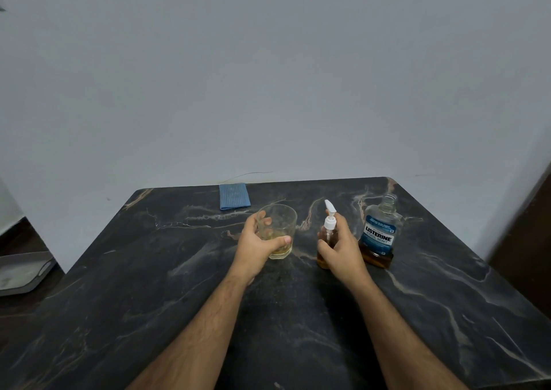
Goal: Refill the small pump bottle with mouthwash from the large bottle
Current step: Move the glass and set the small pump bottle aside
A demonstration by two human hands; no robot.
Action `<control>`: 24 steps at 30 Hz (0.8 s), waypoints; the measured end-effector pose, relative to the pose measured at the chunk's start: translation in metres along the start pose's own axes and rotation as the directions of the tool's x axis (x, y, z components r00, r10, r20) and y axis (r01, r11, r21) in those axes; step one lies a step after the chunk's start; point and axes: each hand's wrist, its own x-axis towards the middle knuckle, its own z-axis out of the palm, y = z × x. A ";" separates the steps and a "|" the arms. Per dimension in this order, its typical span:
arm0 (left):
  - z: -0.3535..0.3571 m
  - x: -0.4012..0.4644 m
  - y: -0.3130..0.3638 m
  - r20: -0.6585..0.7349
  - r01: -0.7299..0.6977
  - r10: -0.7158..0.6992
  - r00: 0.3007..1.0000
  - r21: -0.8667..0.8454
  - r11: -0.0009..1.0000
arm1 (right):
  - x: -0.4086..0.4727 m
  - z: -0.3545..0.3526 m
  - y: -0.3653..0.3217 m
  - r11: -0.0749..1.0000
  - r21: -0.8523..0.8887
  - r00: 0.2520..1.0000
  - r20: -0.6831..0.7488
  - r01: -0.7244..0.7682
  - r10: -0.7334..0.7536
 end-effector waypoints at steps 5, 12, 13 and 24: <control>-0.002 -0.002 0.003 0.000 -0.004 0.004 1.000 -0.013 1.000 | -0.003 0.001 0.006 0.996 0.088 0.999 -0.036 -0.021 0.024; -0.009 -0.001 0.002 -0.005 -0.008 0.008 1.000 -0.048 0.999 | -0.052 0.035 -0.024 0.898 -0.183 0.722 -0.542 0.399 -0.431; -0.012 0.000 0.001 -0.006 -0.006 0.005 1.000 -0.056 0.998 | -0.054 0.044 -0.026 0.882 -0.157 0.751 -0.473 0.444 -0.462; -0.030 0.035 0.019 0.054 0.008 -0.005 0.999 -0.052 0.999 | 0.035 0.085 -0.038 0.982 0.188 0.999 0.038 -0.003 -0.004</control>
